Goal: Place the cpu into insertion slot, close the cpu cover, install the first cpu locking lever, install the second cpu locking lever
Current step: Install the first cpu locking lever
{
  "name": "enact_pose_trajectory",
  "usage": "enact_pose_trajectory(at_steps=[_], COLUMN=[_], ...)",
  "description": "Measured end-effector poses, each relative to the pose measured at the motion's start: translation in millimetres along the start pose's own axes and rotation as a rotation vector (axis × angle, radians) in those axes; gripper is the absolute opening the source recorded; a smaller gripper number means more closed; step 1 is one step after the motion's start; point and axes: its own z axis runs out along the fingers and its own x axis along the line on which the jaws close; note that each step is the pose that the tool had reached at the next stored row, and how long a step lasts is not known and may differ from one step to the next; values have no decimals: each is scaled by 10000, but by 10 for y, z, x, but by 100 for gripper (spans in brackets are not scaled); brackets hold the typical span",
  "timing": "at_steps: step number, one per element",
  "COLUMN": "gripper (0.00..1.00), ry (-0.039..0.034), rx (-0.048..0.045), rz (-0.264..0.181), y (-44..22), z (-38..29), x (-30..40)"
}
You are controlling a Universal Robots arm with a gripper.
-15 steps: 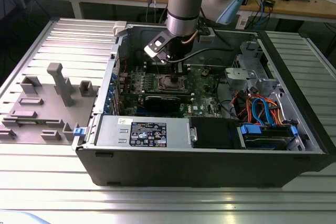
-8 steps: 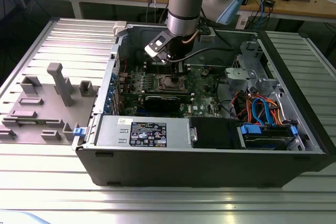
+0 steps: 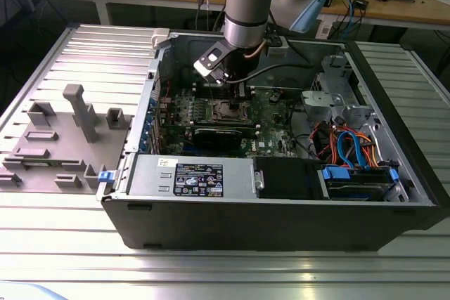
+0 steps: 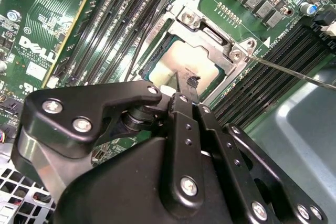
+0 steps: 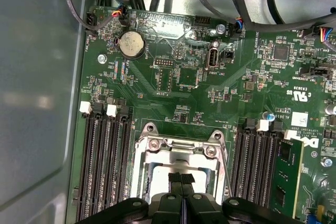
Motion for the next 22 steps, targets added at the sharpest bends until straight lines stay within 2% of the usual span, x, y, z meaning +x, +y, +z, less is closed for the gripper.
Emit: enact_pose_trajectory(at_steps=[22], gripper=[11], ry=[1], rx=[-1], rz=[0], y=[0], z=[-52], x=[0])
